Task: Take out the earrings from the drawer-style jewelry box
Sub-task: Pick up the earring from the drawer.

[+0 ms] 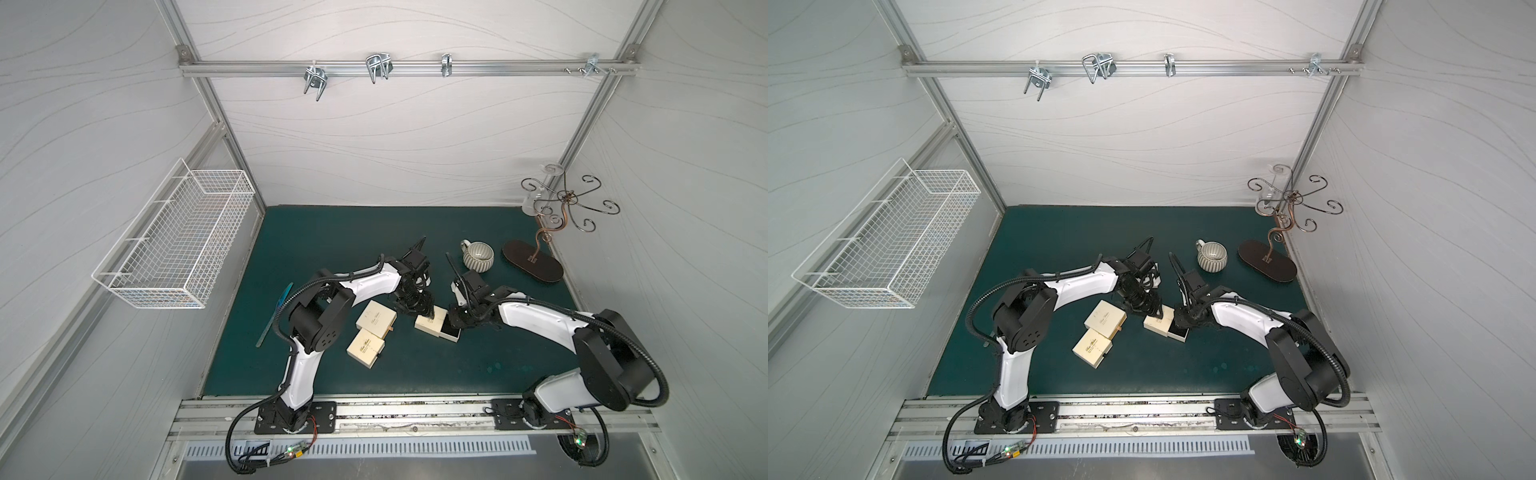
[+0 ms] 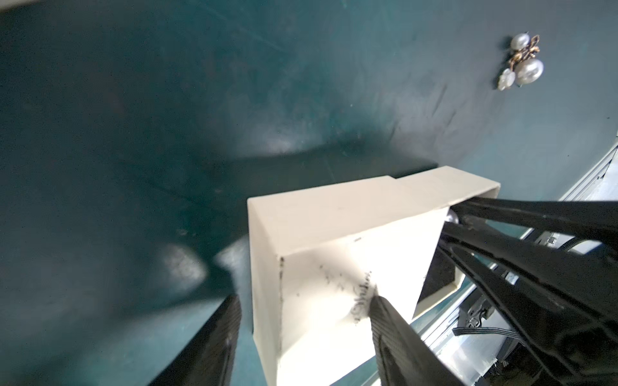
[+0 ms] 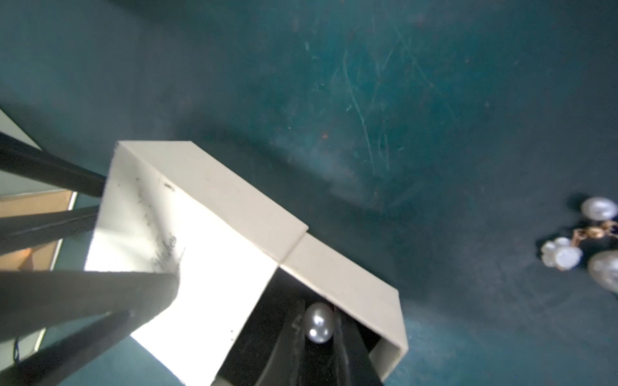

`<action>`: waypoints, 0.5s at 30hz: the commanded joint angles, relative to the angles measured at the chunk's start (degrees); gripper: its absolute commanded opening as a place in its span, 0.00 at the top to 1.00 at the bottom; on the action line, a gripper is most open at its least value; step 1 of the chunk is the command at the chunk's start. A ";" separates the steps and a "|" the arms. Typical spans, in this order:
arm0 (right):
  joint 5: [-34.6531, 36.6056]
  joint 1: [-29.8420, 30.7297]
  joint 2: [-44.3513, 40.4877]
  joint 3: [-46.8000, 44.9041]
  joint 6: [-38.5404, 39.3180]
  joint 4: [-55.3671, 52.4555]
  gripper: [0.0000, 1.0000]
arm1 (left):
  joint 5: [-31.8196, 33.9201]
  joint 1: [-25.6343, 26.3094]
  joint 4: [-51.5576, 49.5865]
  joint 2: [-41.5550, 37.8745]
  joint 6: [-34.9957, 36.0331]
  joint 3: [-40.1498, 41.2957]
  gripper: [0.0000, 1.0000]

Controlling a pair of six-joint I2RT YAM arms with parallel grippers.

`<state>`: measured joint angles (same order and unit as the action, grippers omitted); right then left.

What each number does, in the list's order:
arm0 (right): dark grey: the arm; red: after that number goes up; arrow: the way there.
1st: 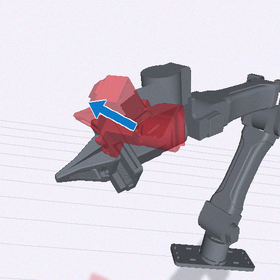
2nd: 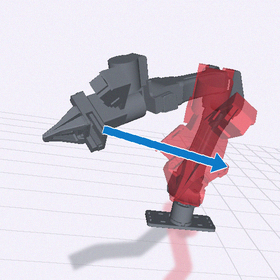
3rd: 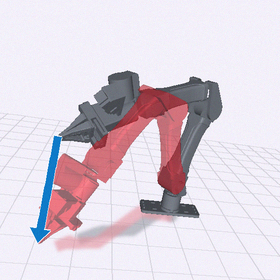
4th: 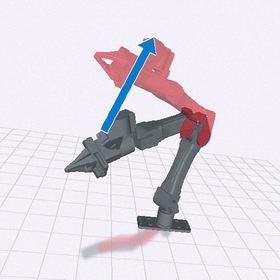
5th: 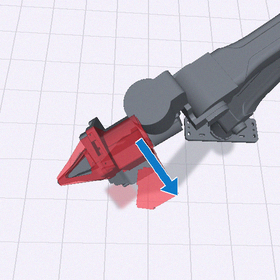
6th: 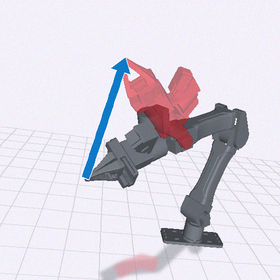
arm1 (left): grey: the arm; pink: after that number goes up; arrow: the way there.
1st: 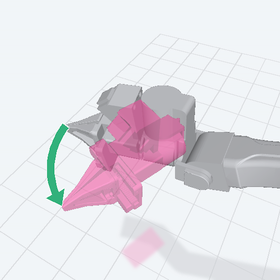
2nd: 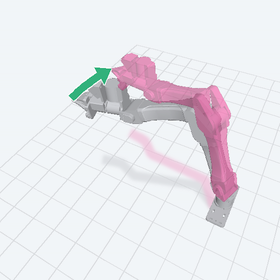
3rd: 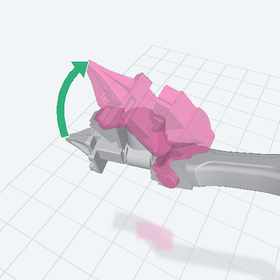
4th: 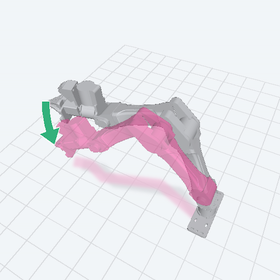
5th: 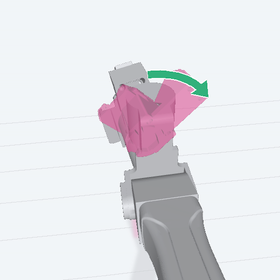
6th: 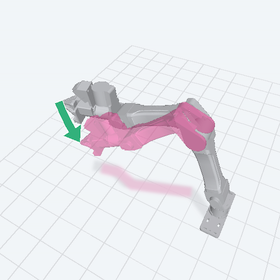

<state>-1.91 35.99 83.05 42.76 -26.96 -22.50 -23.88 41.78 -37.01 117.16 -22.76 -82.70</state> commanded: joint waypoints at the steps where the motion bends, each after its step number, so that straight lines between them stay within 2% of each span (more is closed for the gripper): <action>1: 0.71 0.35 -3.28 -1.63 0.04 0.53 0.91 | 4.37 -0.45 -0.82 2.42 0.34 -0.06 0.36; 11: 7.59 0.17 -14.52 -5.48 -2.57 0.15 0.92 | 4.32 -0.40 -0.90 2.72 0.26 -0.54 0.36; 15: 11.46 -2.16 -17.45 -6.58 -4.40 -1.10 0.92 | 4.28 -0.32 -0.87 2.80 0.32 -0.84 0.36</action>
<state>5.48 35.22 67.35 37.17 -29.19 -21.98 -23.86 41.78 -37.01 117.19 -22.76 -82.72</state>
